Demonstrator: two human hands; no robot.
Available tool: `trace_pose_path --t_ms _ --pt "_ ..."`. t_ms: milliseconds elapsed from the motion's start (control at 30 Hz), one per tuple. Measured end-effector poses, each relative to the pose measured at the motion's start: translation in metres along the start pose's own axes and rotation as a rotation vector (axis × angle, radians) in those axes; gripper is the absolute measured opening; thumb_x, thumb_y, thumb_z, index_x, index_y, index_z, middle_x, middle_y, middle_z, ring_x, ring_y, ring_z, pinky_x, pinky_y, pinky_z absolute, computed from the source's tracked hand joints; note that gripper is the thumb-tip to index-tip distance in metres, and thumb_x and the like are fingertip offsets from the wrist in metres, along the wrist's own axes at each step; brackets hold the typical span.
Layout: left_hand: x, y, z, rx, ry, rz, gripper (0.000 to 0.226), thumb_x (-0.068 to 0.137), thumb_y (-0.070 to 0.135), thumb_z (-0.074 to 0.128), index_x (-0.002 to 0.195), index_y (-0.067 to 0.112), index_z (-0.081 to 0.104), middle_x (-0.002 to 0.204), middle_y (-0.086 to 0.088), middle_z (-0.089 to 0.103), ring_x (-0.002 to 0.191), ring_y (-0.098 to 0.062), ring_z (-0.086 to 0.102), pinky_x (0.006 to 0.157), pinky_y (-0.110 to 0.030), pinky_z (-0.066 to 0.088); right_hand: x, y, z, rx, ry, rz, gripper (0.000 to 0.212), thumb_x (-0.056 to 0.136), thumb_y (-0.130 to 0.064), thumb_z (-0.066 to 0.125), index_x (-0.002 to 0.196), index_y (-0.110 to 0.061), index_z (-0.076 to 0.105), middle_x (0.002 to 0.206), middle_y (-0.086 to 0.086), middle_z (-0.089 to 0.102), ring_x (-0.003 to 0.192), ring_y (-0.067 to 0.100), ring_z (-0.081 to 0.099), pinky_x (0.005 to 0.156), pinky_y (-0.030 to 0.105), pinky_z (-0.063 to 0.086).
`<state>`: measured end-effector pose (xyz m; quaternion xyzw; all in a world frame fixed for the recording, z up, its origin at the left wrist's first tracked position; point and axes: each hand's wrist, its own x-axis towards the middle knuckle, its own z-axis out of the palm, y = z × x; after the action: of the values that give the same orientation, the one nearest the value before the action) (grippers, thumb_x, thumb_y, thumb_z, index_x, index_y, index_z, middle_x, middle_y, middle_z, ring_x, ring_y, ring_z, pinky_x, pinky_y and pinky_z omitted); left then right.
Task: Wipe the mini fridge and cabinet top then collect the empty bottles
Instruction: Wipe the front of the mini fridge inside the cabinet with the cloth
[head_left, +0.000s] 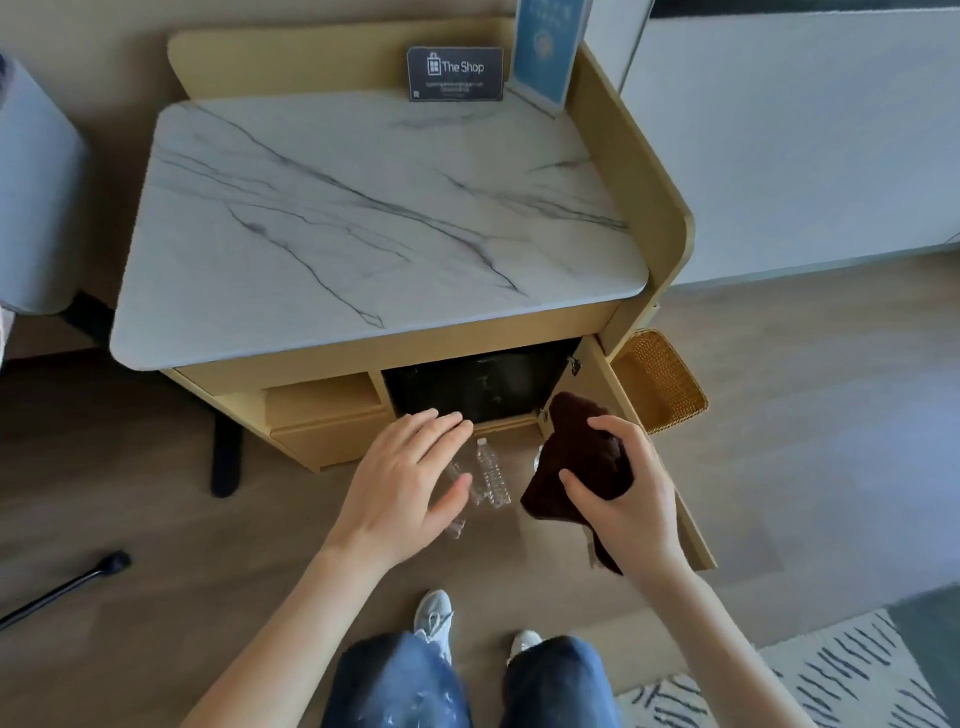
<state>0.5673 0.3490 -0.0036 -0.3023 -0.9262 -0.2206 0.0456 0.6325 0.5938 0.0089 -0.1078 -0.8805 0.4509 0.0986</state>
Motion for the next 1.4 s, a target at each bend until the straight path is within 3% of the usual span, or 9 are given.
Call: trace_pose_path --t_ms 167,400,533,633,733,833,1033,1167,1400 --pt "0.021 -0.013 0.075 0.041 0.040 -0.110 0.048 0.094 0.037 0.049 0.134 0.013 0.061 0.135 -0.001 0.061 0.128 -0.021 0.052 0.108 -0.036 0.042 0.049 0.077 0.028 0.063 -0.095 -0.012 0.061 0.078 -0.013 0.084 0.123 -0.036 0.051 0.122 -0.011 0.059 0.114 0.004 0.057 0.083 0.007 0.051" --pt "0.042 -0.076 0.214 0.073 0.018 -0.214 0.050 0.095 0.041 0.046 0.136 0.016 0.059 0.138 0.003 0.058 0.131 -0.019 0.050 0.109 -0.031 0.037 0.094 0.209 0.123 0.075 -0.139 -0.005 0.061 0.076 -0.011 0.084 0.122 -0.037 0.053 0.118 -0.015 0.060 0.112 0.003 0.058 0.089 0.019 0.055" --pt "0.055 -0.126 0.295 0.087 0.013 -0.208 0.051 0.095 0.043 0.044 0.137 0.018 0.058 0.139 0.004 0.057 0.132 -0.017 0.049 0.111 -0.030 0.035 0.112 0.278 0.184 0.136 -0.121 0.027 0.061 0.075 -0.010 0.085 0.119 -0.041 0.055 0.116 -0.023 0.061 0.111 -0.001 0.059 0.088 0.017 0.054" --pt "0.061 -0.163 0.357 0.100 0.026 -0.173 0.050 0.095 0.043 0.044 0.137 0.019 0.058 0.139 0.006 0.058 0.132 -0.015 0.049 0.111 -0.030 0.036 0.123 0.324 0.227 0.165 -0.086 0.007 0.060 0.073 -0.009 0.086 0.117 -0.040 0.058 0.113 -0.027 0.062 0.110 -0.005 0.058 0.087 0.007 0.050" --pt "0.066 -0.200 0.412 0.121 0.073 -0.129 0.050 0.095 0.044 0.045 0.138 0.021 0.057 0.140 0.007 0.056 0.134 -0.013 0.047 0.111 -0.032 0.040 0.135 0.361 0.265 0.196 -0.073 -0.049 0.061 0.072 -0.006 0.087 0.114 -0.040 0.060 0.112 -0.025 0.064 0.109 -0.003 0.060 0.085 0.005 0.047" --pt "0.069 -0.234 0.451 0.173 0.126 -0.086 0.051 0.095 0.045 0.044 0.140 0.022 0.055 0.142 0.008 0.054 0.136 -0.011 0.042 0.113 -0.028 0.030 0.145 0.386 0.295 0.225 -0.046 -0.127 0.059 0.070 -0.003 0.087 0.113 -0.035 0.062 0.111 -0.021 0.065 0.108 0.000 0.062 0.084 0.007 0.047" --pt "0.074 -0.269 0.471 0.264 0.263 -0.052 0.051 0.095 0.044 0.043 0.139 0.020 0.056 0.141 0.005 0.056 0.135 -0.015 0.045 0.113 -0.030 0.031 0.160 0.406 0.319 0.286 0.018 -0.268 0.053 0.071 -0.004 0.086 0.109 -0.033 0.064 0.111 -0.019 0.066 0.104 -0.001 0.063 0.079 0.009 0.050" --pt "0.073 -0.267 0.451 0.254 0.349 -0.066 0.050 0.095 0.043 0.046 0.139 0.021 0.056 0.142 0.006 0.055 0.136 -0.013 0.045 0.114 -0.029 0.032 0.172 0.387 0.311 0.300 0.003 -0.349 0.054 0.073 -0.006 0.085 0.112 -0.036 0.063 0.111 -0.018 0.067 0.105 0.002 0.064 0.084 0.025 0.057" --pt "0.086 -0.271 0.397 0.328 0.422 -0.093 0.051 0.094 0.041 0.048 0.138 0.018 0.057 0.141 0.004 0.056 0.134 -0.014 0.046 0.113 -0.026 0.029 0.202 0.324 0.297 0.405 -0.001 -0.455 0.061 0.074 -0.008 0.085 0.116 -0.039 0.053 0.106 -0.014 0.067 0.102 -0.002 0.064 0.079 0.014 0.055"
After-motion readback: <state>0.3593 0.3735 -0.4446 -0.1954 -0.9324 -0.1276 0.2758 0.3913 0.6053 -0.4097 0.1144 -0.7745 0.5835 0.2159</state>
